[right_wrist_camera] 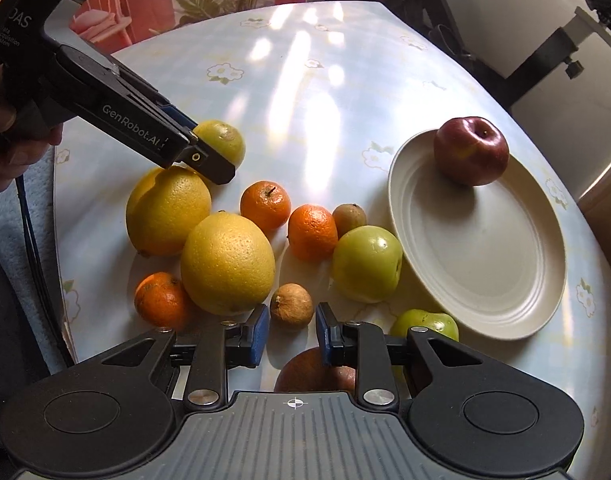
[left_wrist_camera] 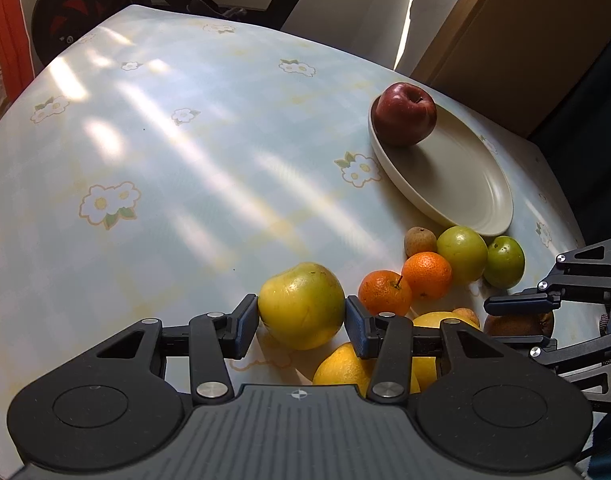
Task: Organize fruits
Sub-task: 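Grasp the small brown fruit with the left tool while the right tool holds the lemon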
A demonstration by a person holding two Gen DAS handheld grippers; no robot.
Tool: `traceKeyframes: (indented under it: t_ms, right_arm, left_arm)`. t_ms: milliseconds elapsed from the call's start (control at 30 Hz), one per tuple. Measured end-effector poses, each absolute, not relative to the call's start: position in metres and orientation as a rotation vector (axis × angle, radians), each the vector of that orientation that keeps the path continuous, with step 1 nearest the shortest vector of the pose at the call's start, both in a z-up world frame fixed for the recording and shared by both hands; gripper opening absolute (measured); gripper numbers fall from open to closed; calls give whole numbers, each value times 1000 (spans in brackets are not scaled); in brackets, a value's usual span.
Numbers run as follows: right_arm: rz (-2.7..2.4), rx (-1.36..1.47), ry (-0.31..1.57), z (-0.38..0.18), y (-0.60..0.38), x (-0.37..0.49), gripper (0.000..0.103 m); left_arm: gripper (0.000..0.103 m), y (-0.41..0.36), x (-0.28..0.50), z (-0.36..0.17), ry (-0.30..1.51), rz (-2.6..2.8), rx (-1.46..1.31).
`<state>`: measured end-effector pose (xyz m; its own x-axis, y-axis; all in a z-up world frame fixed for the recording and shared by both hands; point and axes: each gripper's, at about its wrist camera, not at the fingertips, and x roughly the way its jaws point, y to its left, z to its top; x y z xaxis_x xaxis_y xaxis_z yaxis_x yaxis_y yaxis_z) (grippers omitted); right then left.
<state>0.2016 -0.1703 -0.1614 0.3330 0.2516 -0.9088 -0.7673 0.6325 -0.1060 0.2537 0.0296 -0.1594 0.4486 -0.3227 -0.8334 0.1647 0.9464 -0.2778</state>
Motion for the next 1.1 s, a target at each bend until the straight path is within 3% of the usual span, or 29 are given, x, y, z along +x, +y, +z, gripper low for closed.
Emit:
traceKeyframes:
  t_ms: [333,1100]
  right_arm:
    - [720,-609,1072,-173,-163,212,23]
    - [650,-386,921,-152,-203,203,23]
  left_arm:
    - [49,29,255,-164,1067,-317,-172]
    - [49,22,246,-136,990,-293,-81]
